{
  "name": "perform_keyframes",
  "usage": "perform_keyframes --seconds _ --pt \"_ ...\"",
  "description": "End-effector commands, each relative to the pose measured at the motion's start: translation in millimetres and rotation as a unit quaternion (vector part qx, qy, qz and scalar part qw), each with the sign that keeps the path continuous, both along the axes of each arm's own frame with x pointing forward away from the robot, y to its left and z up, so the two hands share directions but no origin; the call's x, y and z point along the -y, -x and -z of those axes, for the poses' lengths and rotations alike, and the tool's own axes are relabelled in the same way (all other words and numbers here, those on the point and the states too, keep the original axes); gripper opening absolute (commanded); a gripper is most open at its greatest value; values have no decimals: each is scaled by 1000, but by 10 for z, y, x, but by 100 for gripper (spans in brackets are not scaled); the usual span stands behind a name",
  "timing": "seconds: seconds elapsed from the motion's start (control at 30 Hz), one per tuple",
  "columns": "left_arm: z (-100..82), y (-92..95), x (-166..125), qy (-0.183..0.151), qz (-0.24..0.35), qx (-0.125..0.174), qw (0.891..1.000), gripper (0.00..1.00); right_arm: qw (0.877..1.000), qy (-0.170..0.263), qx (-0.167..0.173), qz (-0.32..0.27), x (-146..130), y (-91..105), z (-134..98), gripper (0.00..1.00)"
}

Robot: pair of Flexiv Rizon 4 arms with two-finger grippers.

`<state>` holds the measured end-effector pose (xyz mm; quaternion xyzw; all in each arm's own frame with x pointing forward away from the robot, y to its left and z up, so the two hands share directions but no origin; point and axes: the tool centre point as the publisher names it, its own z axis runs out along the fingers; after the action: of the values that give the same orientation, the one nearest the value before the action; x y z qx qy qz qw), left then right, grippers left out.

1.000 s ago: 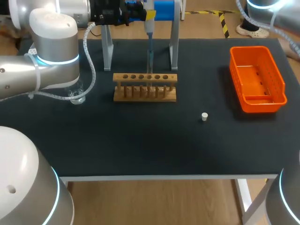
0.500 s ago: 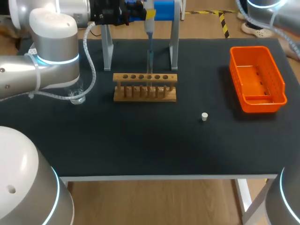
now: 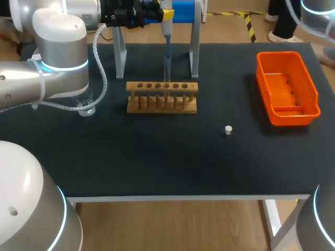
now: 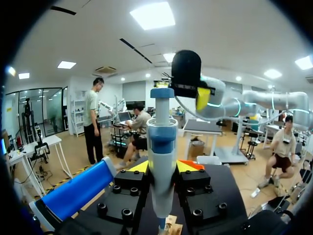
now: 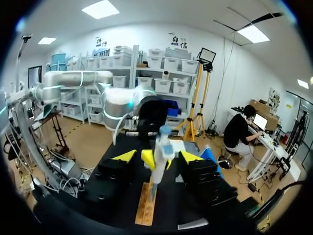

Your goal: Invert the test tube, pick up the pipette, mount the tip to pipette, aspirate from beaker and dispense into the tube, eject the tip, return the pipette, and cap with the stopper.

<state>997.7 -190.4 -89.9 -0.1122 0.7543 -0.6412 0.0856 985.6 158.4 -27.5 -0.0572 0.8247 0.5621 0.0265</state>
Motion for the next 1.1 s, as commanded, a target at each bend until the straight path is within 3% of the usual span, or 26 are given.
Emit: perform_keyframes --seconds 0.03,0.27,0.33,0.5,1.1 --pt "-7 -5 3 -1 0 -1 1000 0 1000 -3 6 2 237 224 243 100" --pt "-7 -5 3 -1 0 -1 1000 0 1000 1 1 -24 354 420 809 100" --pt "-7 -5 3 -1 0 -1 1000 0 1000 20 15 -7 347 461 994 100" --pt "-7 -5 3 -1 0 -1 1000 0 999 41 5 -4 332 531 1369 100" --pt "-7 -5 3 -1 0 -1 1000 0 999 41 5 -4 332 531 1369 100"
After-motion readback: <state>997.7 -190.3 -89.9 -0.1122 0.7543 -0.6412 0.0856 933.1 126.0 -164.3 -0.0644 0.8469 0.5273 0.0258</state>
